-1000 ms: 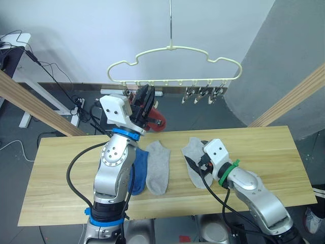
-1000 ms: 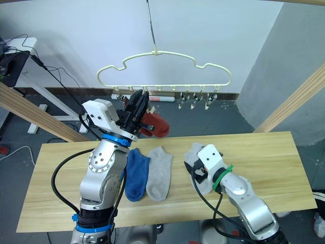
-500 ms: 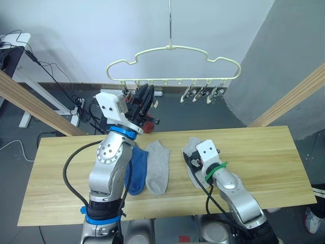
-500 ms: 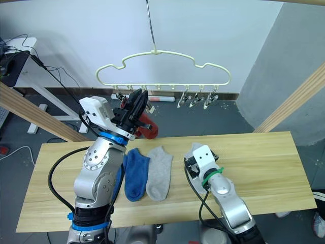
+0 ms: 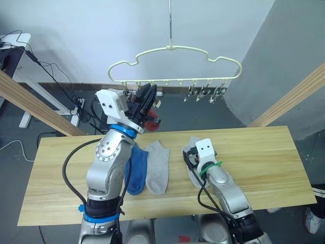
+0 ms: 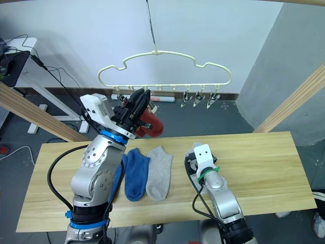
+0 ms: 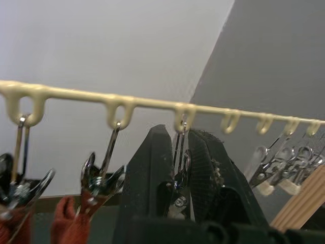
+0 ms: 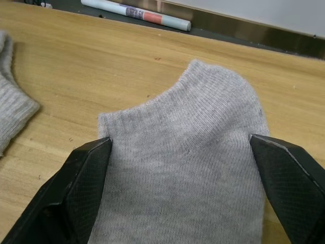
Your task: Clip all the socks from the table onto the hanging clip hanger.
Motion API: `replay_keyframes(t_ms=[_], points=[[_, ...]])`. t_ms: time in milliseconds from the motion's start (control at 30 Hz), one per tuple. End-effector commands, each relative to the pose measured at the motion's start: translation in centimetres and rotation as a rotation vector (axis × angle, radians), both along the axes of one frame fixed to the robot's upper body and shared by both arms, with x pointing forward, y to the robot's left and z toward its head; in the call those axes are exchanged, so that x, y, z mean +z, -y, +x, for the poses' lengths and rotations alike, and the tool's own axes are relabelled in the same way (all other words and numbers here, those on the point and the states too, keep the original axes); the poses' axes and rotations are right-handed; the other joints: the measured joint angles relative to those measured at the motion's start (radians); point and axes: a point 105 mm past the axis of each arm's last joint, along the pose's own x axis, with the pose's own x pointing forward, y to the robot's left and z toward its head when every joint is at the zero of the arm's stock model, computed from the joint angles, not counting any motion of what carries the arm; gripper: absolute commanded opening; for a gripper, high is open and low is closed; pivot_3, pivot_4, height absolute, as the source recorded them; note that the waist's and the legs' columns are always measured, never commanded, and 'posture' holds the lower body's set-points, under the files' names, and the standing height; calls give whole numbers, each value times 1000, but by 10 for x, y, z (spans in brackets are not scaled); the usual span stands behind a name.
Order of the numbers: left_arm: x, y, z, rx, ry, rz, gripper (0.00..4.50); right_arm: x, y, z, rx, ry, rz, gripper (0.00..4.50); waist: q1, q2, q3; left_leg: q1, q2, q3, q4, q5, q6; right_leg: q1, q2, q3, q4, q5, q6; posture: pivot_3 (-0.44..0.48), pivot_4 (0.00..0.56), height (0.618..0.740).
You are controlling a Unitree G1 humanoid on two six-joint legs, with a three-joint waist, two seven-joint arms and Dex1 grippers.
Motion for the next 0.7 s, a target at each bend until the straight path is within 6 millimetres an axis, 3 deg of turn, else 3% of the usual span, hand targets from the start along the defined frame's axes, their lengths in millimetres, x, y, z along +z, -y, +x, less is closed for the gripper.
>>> replay_keyframes(t_ms=[33, 367, 500, 700], points=[[15, 1, -10, -32, 61, -3, 371, -21, 10, -7, -28, -94, 9, 3541, 0, 0, -1, 0, 0, 0, 0, 0, 0, 0, 0, 0, 0, 0, 0, -205, 342, 740], [18, -1, -11, -78, 17, -41, 371, -10, 12, -7, 11, -40, -14, 168, 0, 0, -1, 0, 0, 0, 0, 0, 0, 0, 0, 0, 0, 0, 0, -208, 344, 740], [23, -1, -11, -119, -8, -77, 371, 49, -13, -2, 301, 236, -152, 0, -1, 0, -1, 0, -1, 1, 0, 0, 0, 0, 0, 1, 0, 1, 0, -209, 347, 740], [25, -2, -11, -149, -35, -94, 371, 95, -32, -4, 478, 461, -265, 0, -5, 0, -1, 0, -1, 1, 0, 0, 0, -1, 3, -1, 0, 1, -1, -216, 349, 740]])
